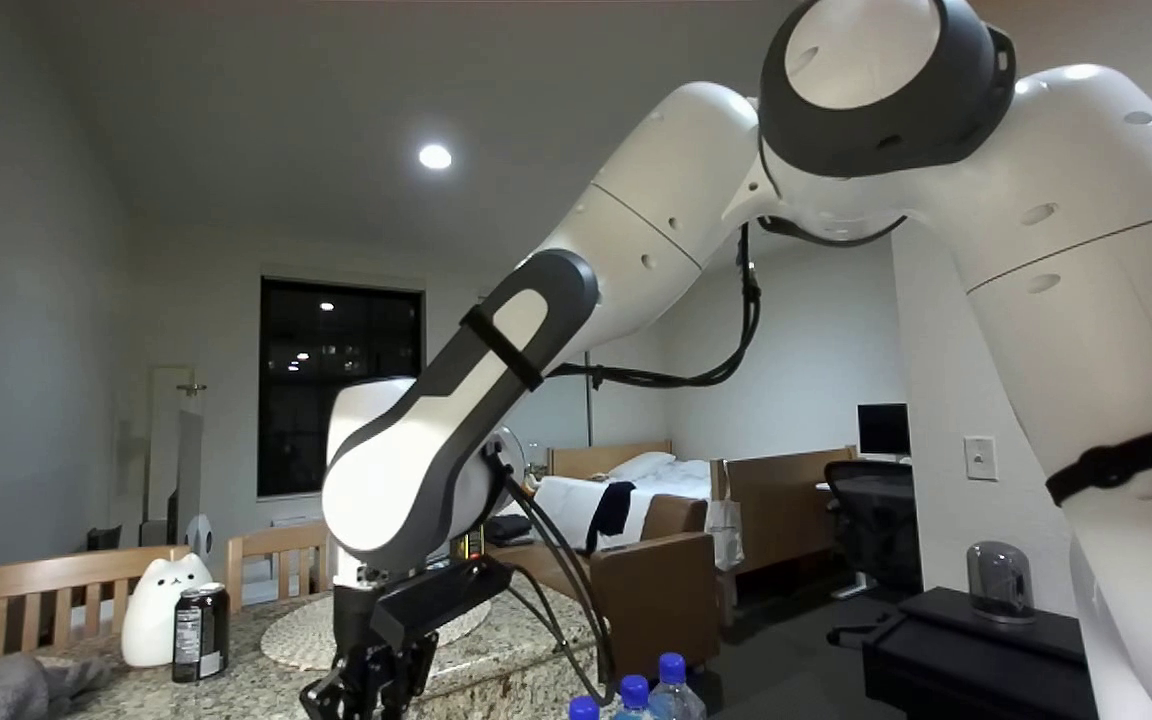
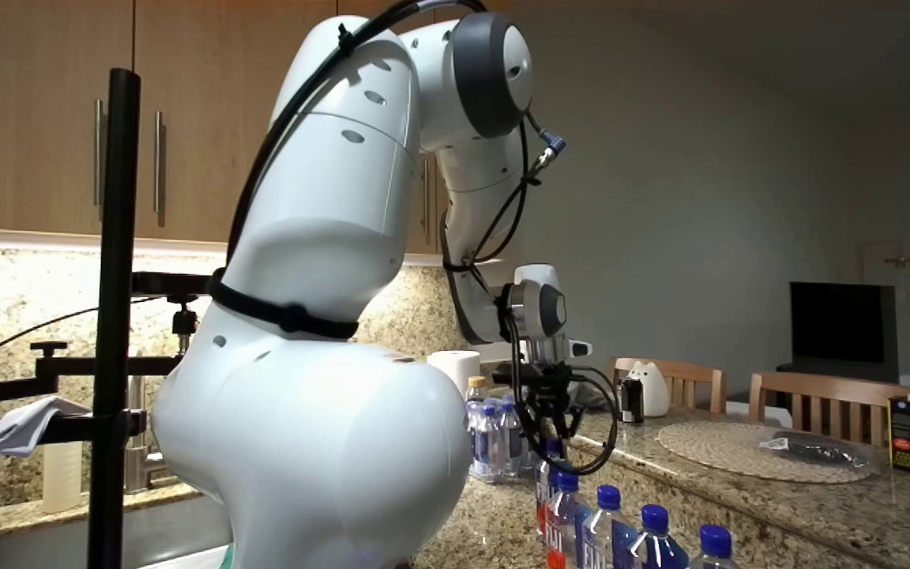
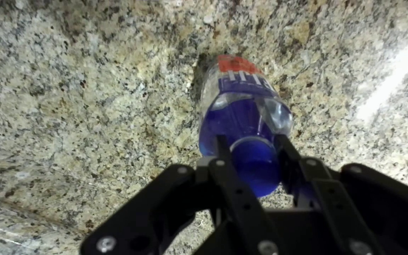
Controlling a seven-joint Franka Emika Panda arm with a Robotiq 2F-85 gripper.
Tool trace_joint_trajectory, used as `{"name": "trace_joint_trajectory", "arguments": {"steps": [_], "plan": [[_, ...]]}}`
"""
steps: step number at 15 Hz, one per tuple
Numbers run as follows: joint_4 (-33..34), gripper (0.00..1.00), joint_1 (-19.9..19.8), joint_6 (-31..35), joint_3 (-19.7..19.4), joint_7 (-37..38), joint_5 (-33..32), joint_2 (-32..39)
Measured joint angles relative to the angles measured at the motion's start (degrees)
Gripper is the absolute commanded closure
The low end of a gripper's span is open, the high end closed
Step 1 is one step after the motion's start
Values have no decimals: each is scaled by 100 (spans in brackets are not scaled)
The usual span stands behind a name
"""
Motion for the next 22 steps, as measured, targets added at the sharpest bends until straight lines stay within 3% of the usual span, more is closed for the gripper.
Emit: {"name": "trace_joint_trajectory", "arguments": {"steps": [10,22], "plan": [[-599,85,-59,-378,-15,107,630,-487],[-875,85,-152,-399,-71,552,636,-698]]}}
